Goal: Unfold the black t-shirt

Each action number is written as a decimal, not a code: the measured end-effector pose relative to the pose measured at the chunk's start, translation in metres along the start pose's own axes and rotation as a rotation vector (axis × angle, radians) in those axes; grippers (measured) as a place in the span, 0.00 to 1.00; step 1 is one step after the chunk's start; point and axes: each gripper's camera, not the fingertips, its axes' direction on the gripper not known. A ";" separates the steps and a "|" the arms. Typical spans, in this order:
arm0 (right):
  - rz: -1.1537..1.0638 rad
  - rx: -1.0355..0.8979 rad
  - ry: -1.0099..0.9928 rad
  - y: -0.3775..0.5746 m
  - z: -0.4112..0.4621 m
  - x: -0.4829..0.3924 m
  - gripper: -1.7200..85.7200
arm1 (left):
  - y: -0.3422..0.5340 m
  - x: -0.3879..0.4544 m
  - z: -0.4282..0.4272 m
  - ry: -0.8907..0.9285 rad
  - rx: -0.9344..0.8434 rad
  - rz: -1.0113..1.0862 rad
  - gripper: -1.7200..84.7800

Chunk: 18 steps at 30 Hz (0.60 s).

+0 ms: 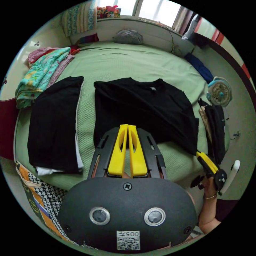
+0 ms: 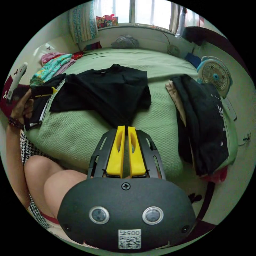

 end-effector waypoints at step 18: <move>0.143 -0.056 0.064 0.179 -0.061 0.085 0.00 | 0.142 0.038 -0.077 0.052 0.015 0.043 0.10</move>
